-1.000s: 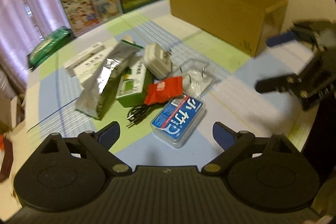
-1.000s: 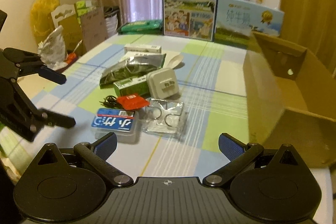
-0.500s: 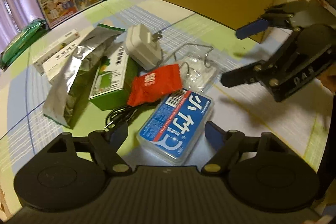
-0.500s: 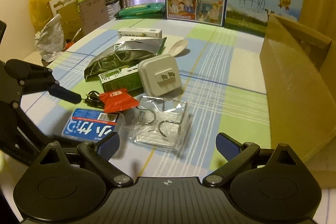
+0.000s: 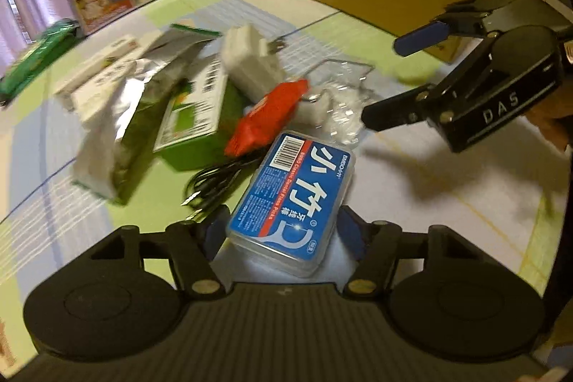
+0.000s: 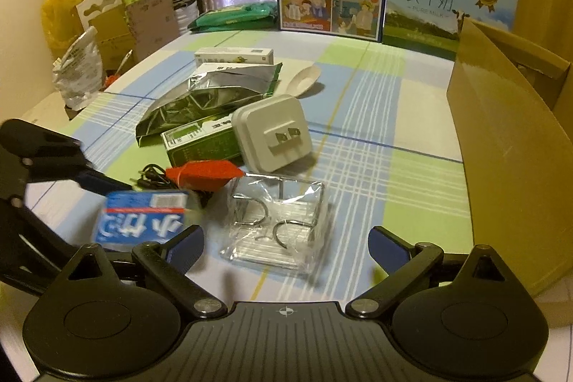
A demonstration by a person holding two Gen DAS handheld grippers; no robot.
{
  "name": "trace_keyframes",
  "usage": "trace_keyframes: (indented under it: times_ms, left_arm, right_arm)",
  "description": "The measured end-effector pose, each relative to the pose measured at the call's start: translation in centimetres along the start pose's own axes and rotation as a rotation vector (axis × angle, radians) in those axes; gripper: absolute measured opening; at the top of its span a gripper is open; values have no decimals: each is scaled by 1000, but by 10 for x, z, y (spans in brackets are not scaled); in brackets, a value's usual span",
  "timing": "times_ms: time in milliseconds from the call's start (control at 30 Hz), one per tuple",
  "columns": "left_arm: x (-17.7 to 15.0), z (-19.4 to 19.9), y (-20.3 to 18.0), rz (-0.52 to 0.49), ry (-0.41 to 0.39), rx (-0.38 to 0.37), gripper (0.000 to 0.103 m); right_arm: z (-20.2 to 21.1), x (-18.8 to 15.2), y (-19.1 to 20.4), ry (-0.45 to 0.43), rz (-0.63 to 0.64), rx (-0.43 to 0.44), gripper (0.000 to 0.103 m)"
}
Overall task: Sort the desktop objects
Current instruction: 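Reach right tool to clear hook packet while left tool approaches blue floss box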
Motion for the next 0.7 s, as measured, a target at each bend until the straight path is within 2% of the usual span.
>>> trace_keyframes:
  times_ms: [67, 333, 533, 633, 700]
  left_arm:
    - [-5, 4, 4, 15, 8, 22, 61]
    - [-7, 7, 4, 18, 13, 4, 58]
    - [-6, 7, 5, 18, 8, 3, 60]
    - [-5, 8, 4, 18, 3, 0, 65]
    - [-3, 8, 4, 27, -6, -3, 68]
  right_arm:
    - [-6, 2, 1, 2, -6, 1, 96]
    - [-32, 10, 8, 28, -4, 14, 96]
    - [-50, 8, 1, 47, -32, 1, 81]
    - [-48, 7, -3, 46, -48, 12, 67]
    - [-43, 5, -6, 55, -54, 3, 64]
Point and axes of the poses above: each gripper's, at about its wrist camera, not at the fingertips, and z roughly against the way its jaws point, y to its left, x to its top, the point moved 9 cm from there along -z, roughly the way its jaws point, and after that the axes turned 1 degree about -z, right-handed, at the moved point
